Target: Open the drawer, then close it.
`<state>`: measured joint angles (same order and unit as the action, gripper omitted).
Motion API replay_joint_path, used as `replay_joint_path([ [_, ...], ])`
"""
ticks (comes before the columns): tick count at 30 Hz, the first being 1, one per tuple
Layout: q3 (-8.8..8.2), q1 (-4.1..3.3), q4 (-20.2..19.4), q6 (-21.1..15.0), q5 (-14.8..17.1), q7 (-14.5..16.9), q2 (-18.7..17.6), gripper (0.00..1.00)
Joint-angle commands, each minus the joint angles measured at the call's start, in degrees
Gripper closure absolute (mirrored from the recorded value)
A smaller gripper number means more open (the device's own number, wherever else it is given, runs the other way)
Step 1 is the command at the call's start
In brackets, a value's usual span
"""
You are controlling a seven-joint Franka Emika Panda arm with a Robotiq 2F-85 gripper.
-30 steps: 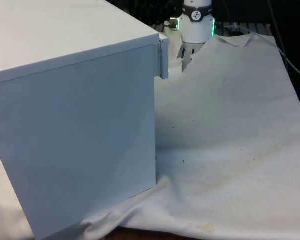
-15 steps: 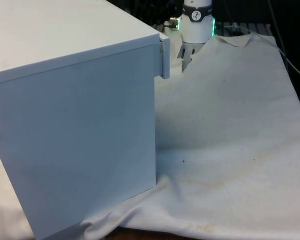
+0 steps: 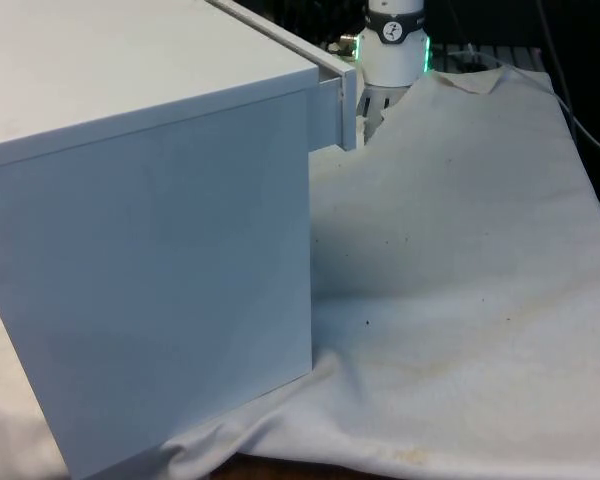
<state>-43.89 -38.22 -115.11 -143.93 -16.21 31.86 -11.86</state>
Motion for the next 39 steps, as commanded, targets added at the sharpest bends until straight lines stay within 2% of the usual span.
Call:
replay_joint_path([
  [1,-0.29,-0.92,-1.6,0.0,-1.5,-1.3,1.5,1.00],
  [4,0.23,-1.09,-2.3,0.0,-2.6,-2.5,2.2,1.00],
  [8,1.38,-1.03,-3.8,-0.4,-5.4,-5.8,3.2,1.00],
  [9,1.66,-0.17,-2.1,0.1,-4.5,-5.0,2.0,1.00],
  [10,1.60,-1.03,-4.0,-0.6,-6.0,-6.5,3.4,1.00],
  [18,2.86,-1.03,-5.4,-1.7,-12.4,-13.0,3.6,1.00],
  [19,2.92,-0.17,-3.8,-0.9,-10.9,-11.2,2.6,1.00],
  [20,2.98,-0.97,-5.6,-1.7,-13.1,-13.8,3.7,1.00],
  [22,3.44,-0.97,-6.0,-1.8,-15.5,-16.0,3.9,1.00],
  [28,4.41,-0.86,-6.8,-1.8,-19.9,-20.4,4.4,1.00],
  [29,4.76,-0.17,-5.8,-1.3,-19.1,-19.7,3.7,1.00],
  [30,4.81,-0.86,-7.2,-1.7,-21.3,-21.8,4.6,1.00],
  [38,6.25,-0.74,-8.6,-1.3,-26.6,-27.3,5.7,1.00],
  [39,6.65,-0.74,-9.1,-1.1,-28.0,-28.7,6.0,1.00],
])
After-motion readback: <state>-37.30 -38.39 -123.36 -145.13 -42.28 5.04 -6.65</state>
